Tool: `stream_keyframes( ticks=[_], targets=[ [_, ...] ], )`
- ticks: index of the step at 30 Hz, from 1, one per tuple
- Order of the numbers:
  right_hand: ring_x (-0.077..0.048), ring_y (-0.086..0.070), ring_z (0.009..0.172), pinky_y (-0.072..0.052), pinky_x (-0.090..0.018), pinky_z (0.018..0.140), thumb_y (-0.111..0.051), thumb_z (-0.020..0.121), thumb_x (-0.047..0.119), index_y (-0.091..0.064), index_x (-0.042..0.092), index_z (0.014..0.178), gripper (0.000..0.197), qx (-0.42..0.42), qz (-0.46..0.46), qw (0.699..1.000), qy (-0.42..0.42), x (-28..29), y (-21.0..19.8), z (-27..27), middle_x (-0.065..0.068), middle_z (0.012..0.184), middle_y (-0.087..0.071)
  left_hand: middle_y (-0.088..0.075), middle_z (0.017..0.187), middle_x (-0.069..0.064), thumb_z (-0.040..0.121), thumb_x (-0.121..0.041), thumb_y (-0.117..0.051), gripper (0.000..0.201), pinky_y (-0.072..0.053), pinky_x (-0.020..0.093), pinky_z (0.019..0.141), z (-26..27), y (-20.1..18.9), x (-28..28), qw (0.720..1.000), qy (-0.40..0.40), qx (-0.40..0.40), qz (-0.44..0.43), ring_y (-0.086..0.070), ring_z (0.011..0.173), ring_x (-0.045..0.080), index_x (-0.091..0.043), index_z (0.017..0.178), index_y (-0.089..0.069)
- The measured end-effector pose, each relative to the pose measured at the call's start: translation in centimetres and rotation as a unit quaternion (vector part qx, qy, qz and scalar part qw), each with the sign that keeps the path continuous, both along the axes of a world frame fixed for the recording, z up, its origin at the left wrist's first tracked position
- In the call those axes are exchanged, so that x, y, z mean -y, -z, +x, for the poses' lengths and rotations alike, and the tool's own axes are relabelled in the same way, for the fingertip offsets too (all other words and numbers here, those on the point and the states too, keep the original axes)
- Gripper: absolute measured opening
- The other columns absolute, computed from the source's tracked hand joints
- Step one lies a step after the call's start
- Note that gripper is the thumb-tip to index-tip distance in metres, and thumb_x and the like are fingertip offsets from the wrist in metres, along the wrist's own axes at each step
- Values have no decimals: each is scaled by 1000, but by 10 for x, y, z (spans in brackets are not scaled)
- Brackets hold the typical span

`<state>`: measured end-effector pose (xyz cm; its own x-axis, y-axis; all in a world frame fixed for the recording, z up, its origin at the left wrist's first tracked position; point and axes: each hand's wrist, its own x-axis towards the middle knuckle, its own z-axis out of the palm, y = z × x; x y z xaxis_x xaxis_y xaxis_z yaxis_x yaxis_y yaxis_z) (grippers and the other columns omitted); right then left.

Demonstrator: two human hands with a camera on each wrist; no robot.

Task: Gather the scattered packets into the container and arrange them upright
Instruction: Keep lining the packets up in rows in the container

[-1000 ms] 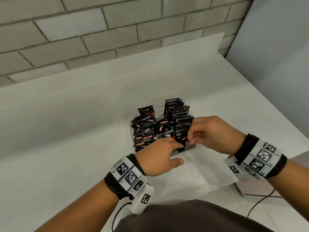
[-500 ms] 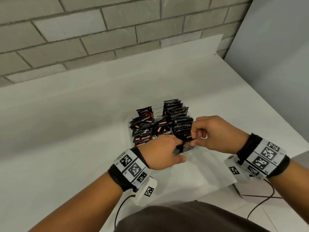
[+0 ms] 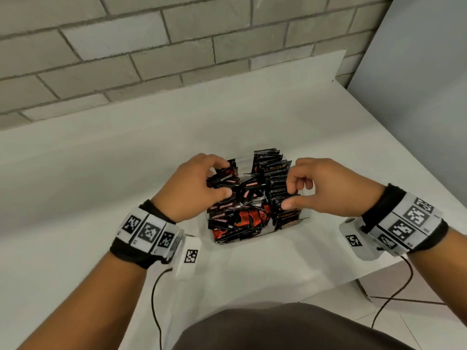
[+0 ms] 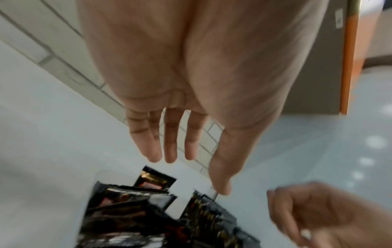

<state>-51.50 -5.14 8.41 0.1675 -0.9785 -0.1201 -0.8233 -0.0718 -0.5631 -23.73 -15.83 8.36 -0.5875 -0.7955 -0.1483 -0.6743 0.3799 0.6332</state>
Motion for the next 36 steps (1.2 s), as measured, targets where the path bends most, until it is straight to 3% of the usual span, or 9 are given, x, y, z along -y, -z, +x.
stream_keyframes(
  ticks=[4, 10, 15, 21, 24, 27, 29, 32, 36],
  targets=[
    [-10, -54, 89, -51, -39, 84, -77, 81, 40, -63, 32, 100, 25, -39, -52, 998, 25, 25, 3, 2, 10, 100, -53, -41, 151, 2, 83, -51, -79, 86, -34, 38, 115, -19, 14, 6, 992, 60, 106, -33, -32, 141, 23, -27, 154, -36],
    [-20, -35, 134, -34, -36, 112, -77, 82, 43, -42, 34, 145, 73, -56, -25, 998, 27, 37, 20, -2, 9, 151, -35, -32, 150, 6, 76, -64, -77, 112, -31, 44, 113, -49, 37, 1, 976, 82, 181, -91, -25, 140, 27, -20, 161, -19],
    [-11, -16, 148, -21, -33, 121, -78, 66, 68, -30, 35, 153, 106, -46, 6, 999, 14, 34, 22, -5, 14, 163, -19, -32, 136, 3, 71, -68, -78, 97, -35, 41, 105, -57, 44, 3, 968, 97, 218, -81, -29, 130, 25, -22, 148, -42],
    [-12, -16, 150, -19, -28, 118, -89, 56, 61, -21, 40, 155, 122, -48, 57, 997, 12, 39, 23, -8, 9, 165, -11, -43, 146, 9, 71, -71, -77, 103, -40, 48, 108, -78, 44, 13, 952, 126, 277, -31, -38, 135, 31, -18, 151, -38],
    [-11, -16, 149, -18, -24, 117, -91, 53, 59, -19, 41, 155, 126, -41, 69, 997, 6, 41, 27, -7, 10, 165, -10, -51, 137, 10, 67, -72, -80, 105, -45, 48, 104, -87, 45, 19, 937, 148, 316, -24, -43, 129, 33, -16, 146, -41],
    [-12, -19, 149, -22, -28, 119, -87, 56, 65, -20, 40, 155, 122, -50, 59, 997, -1, 42, 27, -6, 9, 165, -11, -59, 116, 7, 77, -60, -78, 81, -44, 32, 86, -94, 43, 17, 931, 186, 310, -40, -57, 108, 27, -11, 135, -49],
    [-12, -22, 148, -24, -30, 119, -85, 58, 66, -21, 40, 155, 118, -48, 52, 998, -3, 43, 25, -5, 8, 163, -15, -56, 97, 3, 86, -50, -72, 65, -43, 29, 73, -98, 43, 17, 938, 185, 291, -42, -59, 91, 23, -9, 132, -52],
    [-15, -27, 145, -30, -37, 119, -87, 58, 61, -22, 39, 155, 118, -54, 53, 997, -4, 45, 25, -4, 6, 161, -20, -48, 79, -2, 94, -43, -62, 58, -43, 30, 67, -101, 42, 22, 941, 180, 284, -39, -56, 82, 22, -7, 138, -48],
    [-18, -34, 142, -35, -40, 116, -89, 58, 57, -25, 37, 154, 117, -58, 53, 997, -5, 48, 28, -5, 5, 158, -24, -60, 94, 5, 92, -37, -69, 59, -44, 30, 67, -102, 39, 23, 927, 205, 311, -52, -57, 83, 23, -7, 138, -48]
  ],
)
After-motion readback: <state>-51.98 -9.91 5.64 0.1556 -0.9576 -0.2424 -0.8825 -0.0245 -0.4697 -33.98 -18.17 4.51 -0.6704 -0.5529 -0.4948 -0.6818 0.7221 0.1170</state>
